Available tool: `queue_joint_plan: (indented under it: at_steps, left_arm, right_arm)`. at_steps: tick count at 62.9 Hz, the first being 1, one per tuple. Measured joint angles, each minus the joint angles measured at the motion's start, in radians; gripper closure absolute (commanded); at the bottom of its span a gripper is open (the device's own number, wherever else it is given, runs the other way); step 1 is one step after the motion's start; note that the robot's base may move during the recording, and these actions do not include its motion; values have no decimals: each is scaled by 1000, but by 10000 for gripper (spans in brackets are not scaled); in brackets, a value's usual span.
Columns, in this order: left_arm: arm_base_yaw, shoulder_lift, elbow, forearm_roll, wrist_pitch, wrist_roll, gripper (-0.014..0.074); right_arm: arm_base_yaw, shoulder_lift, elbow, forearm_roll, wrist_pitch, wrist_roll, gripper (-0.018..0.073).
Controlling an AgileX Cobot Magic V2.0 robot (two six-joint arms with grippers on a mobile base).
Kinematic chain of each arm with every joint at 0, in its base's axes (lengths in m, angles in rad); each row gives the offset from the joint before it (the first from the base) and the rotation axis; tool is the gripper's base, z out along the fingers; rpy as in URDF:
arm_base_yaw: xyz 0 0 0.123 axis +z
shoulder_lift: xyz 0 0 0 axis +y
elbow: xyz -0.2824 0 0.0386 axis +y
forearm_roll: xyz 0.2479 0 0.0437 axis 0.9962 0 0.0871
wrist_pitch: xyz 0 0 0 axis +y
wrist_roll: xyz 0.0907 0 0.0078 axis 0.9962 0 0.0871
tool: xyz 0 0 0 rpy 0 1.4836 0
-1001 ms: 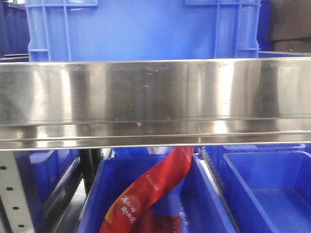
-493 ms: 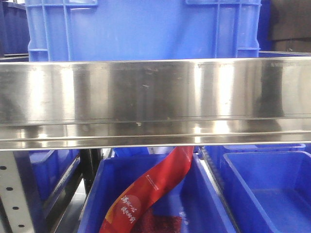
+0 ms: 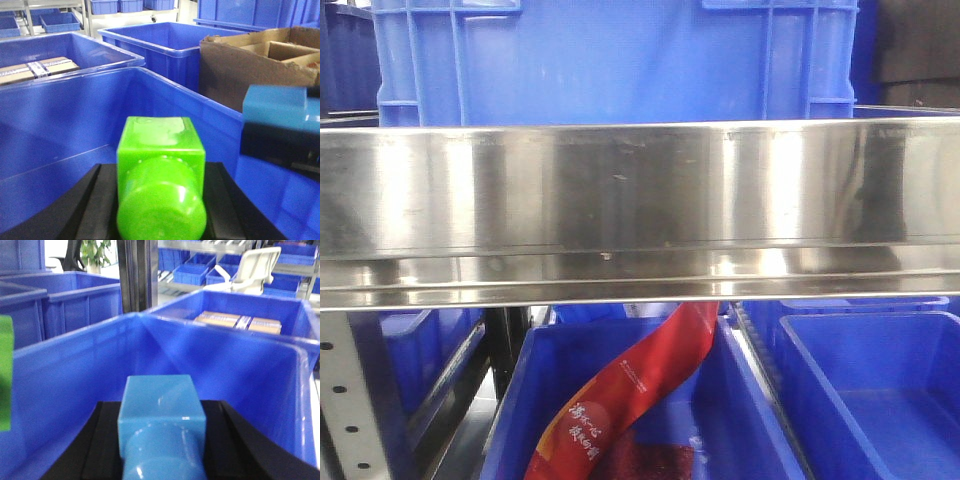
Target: Grab block from conveyor and place in blue bin
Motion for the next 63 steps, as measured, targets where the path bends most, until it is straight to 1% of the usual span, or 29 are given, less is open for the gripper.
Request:
queue_joint_plan:
  at_steps: [3,4,8,13,14,15,18,22,25,30,37,40,43,45,47,49,52,56,57,61,62,63]
  left_arm:
    - [0,0,0,-3,0,0,699]
    - [0,0,0,-3,0,0,691]
    - [0,2,0,-8,0,0,617]
    - [0,6,0,-8,0,0,472]
    - [0,8,0,-8,0,0,443]
    - [0,10,0,-8,0,0,399]
    - [0,16,0,-8,0,0,309]
    - [0,23,0,-14,0,0,182]
    - [0,27,0,-20,0,0,130]
    - [0,27,0,-31,0,0,109]
    - [0,27,0,-35,-5,0,137]
    - [0,27,0,-38,-6,0,167]
    - [0,27,0,-38,-6,0,243]
    - [0,27,0,-38,-6,0,295]
    - [0,27,0,-38,-6,0,370]
    - [0,27,0,-38,-5,0,435]
    - [0,27,0,-38,2,0,563]
    - [0,27,0,-38,6,0,693]
    - [0,27,0,-38,6,0,708]
    - [0,27,0,-35,6,0,707]
    - [0,27,0,-33,8,0,707]
    - [0,27,0,-25,8,0,707]
  right_arm:
    - [0,3,0,4,4,0,662]
    - [0,4,0,4,4,0,638]
    - [0,4,0,6,6,0,535]
    - [0,4,0,6,6,0,391]
    - [0,4,0,6,6,0,350]
    - [0,4,0,6,6,0,322]
    - [0,4,0,6,6,0,230]
    - [0,4,0,8,6,0,139]
    - [0,4,0,8,6,0,97]
    - [0,4,0,8,6,0,84]
    - [0,4,0,10,6,0,84]
    - [0,4,0,10,6,0,97]
    - [0,4,0,10,6,0,139]
    - [0,4,0,10,6,0,185]
    - [0,4,0,10,6,0,230]
    - [0,4,0,10,6,0,297]
    - [0,2,0,10,6,0,400]
    - [0,1,0,10,6,0,538]
    - [0,0,0,10,6,0,568]
    - [0,-2,0,10,11,0,709]
    - [0,-2,0,10,11,0,732]
    - [0,-2,0,10,14,0,727]
